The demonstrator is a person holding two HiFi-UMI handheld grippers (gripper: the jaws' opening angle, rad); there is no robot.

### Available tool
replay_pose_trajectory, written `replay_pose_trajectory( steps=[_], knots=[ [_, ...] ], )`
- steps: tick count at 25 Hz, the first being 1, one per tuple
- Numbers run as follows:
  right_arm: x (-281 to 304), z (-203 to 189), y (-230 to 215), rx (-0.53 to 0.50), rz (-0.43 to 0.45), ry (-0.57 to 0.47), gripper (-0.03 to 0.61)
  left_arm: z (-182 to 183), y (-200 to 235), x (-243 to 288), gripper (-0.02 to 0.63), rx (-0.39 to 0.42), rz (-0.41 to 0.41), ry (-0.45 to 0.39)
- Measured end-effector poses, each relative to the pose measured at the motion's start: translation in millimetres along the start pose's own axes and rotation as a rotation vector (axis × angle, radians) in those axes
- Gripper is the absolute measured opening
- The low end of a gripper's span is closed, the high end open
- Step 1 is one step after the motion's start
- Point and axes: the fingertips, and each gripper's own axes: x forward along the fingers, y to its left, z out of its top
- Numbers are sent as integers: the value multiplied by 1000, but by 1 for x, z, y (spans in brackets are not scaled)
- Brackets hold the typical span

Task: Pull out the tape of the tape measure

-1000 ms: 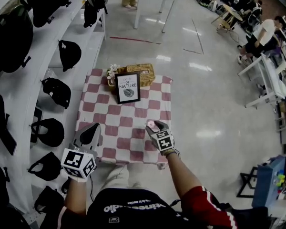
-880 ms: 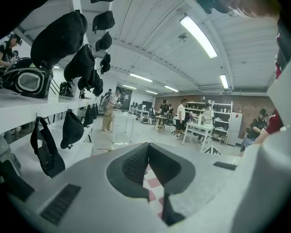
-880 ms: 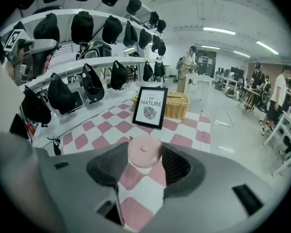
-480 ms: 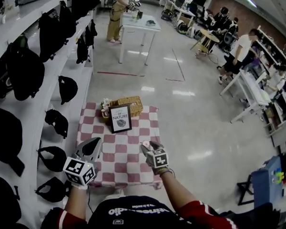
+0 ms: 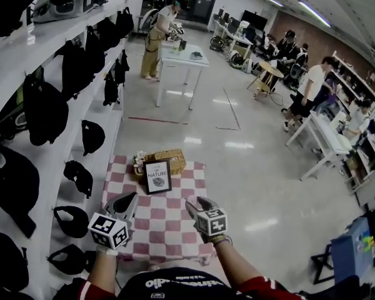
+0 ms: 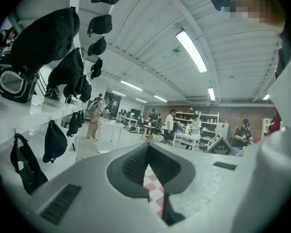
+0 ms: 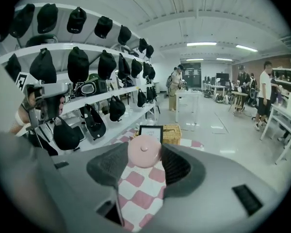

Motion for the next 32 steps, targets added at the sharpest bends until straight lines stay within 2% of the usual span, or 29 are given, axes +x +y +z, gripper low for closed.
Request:
replay_pose_trajectory(
  steps=[6,13,18,22,26,29,32],
  knots=[
    [-27,48,15,-22,82,-93,222,23,-18,9,5,56,24,-28],
    [-58,94,26,-54,133,-202,222,45,-35,15,5,97,51,-76],
    [-82,119,22,-34,158,-254,224,50,-48,18,5,97,44,-64],
    [-90,129,26,-46,194,-275,224,57,-54,16,5,99,60,-91],
    [-92,130,31,-56,222,-274,224,62,-62,14,6,142,61,-110],
    [-96,131,32,-64,236,-274,224,65,-70,16,75,149,35,-116],
    [-102,136,33,-76,250,-286,224,69,-78,19,77,163,26,-125]
  ],
)
